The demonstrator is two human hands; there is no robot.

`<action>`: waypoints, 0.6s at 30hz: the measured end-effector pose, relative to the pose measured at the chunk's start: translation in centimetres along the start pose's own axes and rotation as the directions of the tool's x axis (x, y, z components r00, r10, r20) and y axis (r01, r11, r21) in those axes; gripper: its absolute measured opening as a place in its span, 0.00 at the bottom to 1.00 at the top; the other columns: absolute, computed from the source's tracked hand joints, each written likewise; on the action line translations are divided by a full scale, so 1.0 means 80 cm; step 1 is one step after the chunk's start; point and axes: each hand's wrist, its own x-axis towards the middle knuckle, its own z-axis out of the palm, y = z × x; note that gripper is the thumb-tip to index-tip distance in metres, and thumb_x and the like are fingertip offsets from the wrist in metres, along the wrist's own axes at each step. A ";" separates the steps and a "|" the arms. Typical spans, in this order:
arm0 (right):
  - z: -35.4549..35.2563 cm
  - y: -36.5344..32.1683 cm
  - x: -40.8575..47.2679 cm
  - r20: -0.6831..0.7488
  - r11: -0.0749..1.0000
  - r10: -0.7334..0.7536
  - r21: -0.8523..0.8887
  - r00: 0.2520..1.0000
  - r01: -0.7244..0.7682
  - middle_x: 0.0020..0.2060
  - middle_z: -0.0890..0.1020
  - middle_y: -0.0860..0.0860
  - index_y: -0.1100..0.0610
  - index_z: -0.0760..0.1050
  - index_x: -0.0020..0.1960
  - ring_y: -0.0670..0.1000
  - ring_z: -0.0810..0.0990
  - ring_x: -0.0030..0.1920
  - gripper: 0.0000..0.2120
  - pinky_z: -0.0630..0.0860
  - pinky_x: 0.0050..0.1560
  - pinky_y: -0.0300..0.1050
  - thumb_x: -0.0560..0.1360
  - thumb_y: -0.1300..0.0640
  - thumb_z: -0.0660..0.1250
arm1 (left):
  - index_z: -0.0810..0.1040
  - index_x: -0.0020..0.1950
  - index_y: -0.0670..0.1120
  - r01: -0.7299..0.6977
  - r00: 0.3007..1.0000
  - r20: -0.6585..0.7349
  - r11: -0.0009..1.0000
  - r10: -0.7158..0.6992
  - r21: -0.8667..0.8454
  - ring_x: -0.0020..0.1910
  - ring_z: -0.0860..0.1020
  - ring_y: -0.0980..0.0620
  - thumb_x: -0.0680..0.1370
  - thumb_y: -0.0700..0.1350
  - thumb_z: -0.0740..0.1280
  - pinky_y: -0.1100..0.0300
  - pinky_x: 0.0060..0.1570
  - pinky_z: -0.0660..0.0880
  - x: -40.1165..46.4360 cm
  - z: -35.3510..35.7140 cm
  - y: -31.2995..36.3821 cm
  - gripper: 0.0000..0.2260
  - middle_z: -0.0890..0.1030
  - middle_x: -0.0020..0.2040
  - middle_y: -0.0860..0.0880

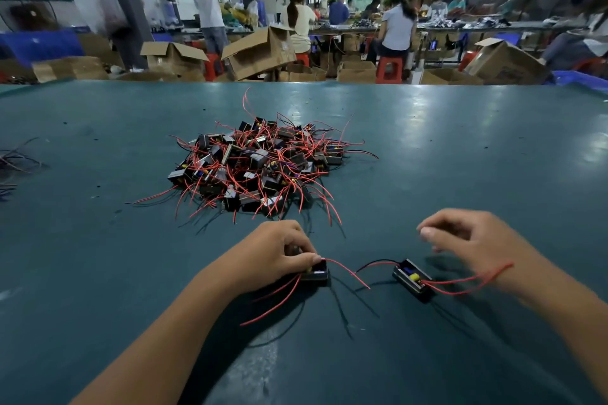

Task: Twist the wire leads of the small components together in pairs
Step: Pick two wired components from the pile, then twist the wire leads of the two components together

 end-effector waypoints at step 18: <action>0.092 -0.087 -0.048 0.129 0.907 -0.246 -0.319 0.961 0.275 0.51 0.75 0.39 0.47 0.73 0.53 0.40 0.71 0.55 0.13 0.67 0.58 0.36 0.75 0.41 0.68 | 0.80 0.51 0.52 -0.071 0.997 -0.006 0.997 0.071 -0.008 0.35 0.73 0.61 0.76 0.46 0.74 0.70 0.37 0.69 -0.005 -0.001 0.021 0.06 0.78 0.44 0.56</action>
